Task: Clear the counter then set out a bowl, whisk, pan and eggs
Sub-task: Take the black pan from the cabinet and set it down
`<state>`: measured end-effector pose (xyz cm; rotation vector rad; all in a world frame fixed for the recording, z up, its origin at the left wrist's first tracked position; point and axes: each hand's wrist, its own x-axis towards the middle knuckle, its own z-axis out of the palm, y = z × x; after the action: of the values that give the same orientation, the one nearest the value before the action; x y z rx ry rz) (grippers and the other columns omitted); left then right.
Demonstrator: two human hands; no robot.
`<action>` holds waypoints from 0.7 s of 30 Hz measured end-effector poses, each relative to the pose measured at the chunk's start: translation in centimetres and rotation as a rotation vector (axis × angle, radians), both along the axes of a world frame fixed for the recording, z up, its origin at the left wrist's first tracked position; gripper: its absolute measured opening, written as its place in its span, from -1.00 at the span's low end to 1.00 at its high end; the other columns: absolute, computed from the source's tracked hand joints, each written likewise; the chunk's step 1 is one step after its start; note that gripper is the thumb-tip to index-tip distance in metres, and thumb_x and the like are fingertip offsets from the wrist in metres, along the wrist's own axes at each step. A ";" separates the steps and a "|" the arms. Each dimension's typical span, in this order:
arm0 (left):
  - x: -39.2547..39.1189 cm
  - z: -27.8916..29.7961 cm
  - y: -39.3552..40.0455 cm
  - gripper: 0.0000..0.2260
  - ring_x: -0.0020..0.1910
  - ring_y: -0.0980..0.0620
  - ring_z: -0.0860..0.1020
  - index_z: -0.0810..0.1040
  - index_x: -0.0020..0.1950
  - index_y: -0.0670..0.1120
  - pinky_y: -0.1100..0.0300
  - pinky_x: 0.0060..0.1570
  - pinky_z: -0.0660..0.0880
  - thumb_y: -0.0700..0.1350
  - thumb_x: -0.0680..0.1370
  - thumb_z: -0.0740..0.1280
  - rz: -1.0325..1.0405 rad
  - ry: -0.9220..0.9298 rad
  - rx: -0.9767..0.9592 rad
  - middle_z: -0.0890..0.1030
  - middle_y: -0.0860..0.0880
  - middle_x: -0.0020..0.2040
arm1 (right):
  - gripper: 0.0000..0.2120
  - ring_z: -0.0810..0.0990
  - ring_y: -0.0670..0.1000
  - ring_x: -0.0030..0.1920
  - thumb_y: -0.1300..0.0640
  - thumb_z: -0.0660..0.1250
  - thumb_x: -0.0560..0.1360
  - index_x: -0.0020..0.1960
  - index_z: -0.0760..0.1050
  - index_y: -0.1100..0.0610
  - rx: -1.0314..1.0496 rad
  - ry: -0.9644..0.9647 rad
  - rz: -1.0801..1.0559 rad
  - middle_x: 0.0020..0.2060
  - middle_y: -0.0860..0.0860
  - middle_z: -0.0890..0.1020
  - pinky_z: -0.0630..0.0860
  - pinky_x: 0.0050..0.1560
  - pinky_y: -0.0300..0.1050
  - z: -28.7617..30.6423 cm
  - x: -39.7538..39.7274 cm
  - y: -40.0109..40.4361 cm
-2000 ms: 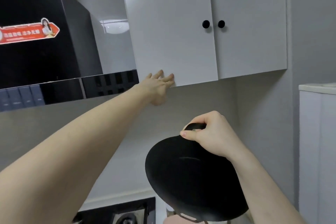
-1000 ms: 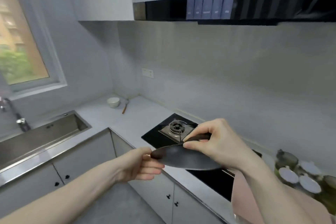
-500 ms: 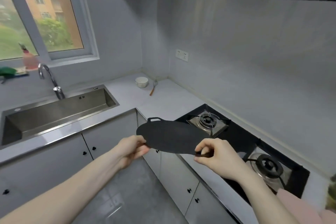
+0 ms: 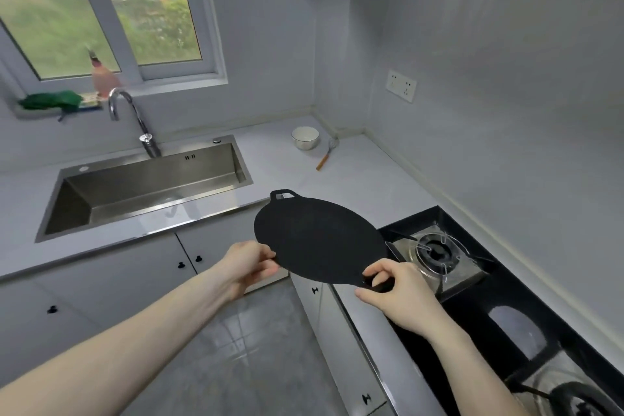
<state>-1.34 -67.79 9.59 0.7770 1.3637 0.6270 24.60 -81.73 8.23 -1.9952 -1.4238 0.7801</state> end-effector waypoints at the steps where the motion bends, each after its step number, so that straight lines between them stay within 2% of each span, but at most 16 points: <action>1: 0.7 -0.3 0.7 -0.86 -0.32 0.01 0.52 0.60 -0.03 -0.22 0.25 -0.31 0.65 -0.36 0.59 0.25 0.011 0.001 0.009 0.68 -0.14 -0.20 | -0.74 0.48 -0.23 0.13 -0.17 0.59 0.36 -0.03 0.61 -0.17 -0.012 0.017 0.006 -0.14 -0.13 0.64 0.33 -0.06 -0.40 -0.3 0.8 1.1; 4: 2.2 -0.8 2.2 -0.87 -0.38 0.03 0.52 0.58 -0.04 -0.20 0.22 -0.25 0.67 -0.36 0.59 0.26 0.041 0.015 0.036 0.63 -0.13 -0.24 | -0.74 0.54 -0.24 0.07 -0.17 0.60 0.34 -0.06 0.62 -0.16 -0.036 0.068 0.005 -0.22 -0.13 0.68 0.39 -0.05 -0.34 -0.8 2.5 4.1; 7: 2.8 -1.2 3.6 -0.88 -0.28 -0.01 0.59 0.58 -0.01 -0.21 0.25 -0.35 0.63 -0.35 0.59 0.27 0.089 0.028 0.040 0.64 -0.18 -0.14 | -0.72 0.62 -0.23 -0.04 -0.17 0.61 0.32 -0.06 0.63 -0.15 -0.070 0.100 0.016 -0.24 -0.18 0.70 0.43 -0.06 -0.29 -1.5 3.3 6.3; 9: 2.8 -1.7 4.8 -0.88 -0.26 0.00 0.62 0.59 0.04 -0.22 0.28 -0.37 0.61 -0.34 0.59 0.27 0.123 0.010 0.036 0.67 -0.17 -0.12 | -0.71 0.63 -0.22 -0.05 -0.18 0.61 0.33 -0.04 0.62 -0.15 -0.077 0.130 0.043 -0.25 -0.23 0.70 0.44 -0.04 -0.29 -2.0 3.6 8.0; 13: 2.1 -2.5 7.2 -0.89 -0.46 0.11 0.57 0.55 0.04 -0.19 0.28 -0.36 0.59 -0.33 0.60 0.25 0.151 0.003 0.037 0.61 -0.12 -0.19 | -0.75 0.62 -0.21 0.02 -0.15 0.59 0.39 0.00 0.64 -0.13 -0.031 0.241 0.012 -0.19 -0.16 0.72 0.45 0.06 -0.31 -2.6 3.5 11.2; 16: 1.0 -3.1 9.4 -0.89 -0.52 0.15 0.53 0.51 0.05 -0.16 0.28 -0.35 0.59 -0.32 0.60 0.24 0.143 0.021 0.046 0.59 -0.13 -0.17 | -0.80 0.67 -0.06 0.03 0.03 0.56 0.46 0.04 0.64 -0.14 -0.001 0.343 -0.129 -0.01 -0.09 0.67 0.57 0.08 -0.14 -3.4 3.5 14.0; 19: 0.0 -3.6 11.8 -0.88 -0.52 0.12 0.47 0.47 0.03 -0.13 0.27 -0.34 0.58 -0.33 0.60 0.23 0.121 0.016 0.053 0.53 -0.12 -0.20 | -0.60 0.65 0.02 0.12 0.20 0.55 0.44 0.18 0.58 -0.14 -0.018 0.442 -0.237 0.14 -0.07 0.59 0.60 0.23 0.09 -4.8 3.4 16.8; 21: -0.4 -4.0 13.6 -0.87 -0.49 0.10 0.42 0.46 0.03 -0.11 0.26 -0.32 0.60 -0.33 0.60 0.23 0.104 0.010 0.055 0.51 -0.09 -0.23 | -0.49 0.62 0.06 0.18 0.31 0.53 0.43 0.28 0.51 -0.04 -0.052 0.546 -0.302 0.19 -0.03 0.56 0.63 0.17 0.05 -5.5 3.1 18.9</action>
<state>-1.79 -54.15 5.62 0.7575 1.4072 0.7456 27.73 -62.87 2.69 -1.7842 -0.7767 1.1177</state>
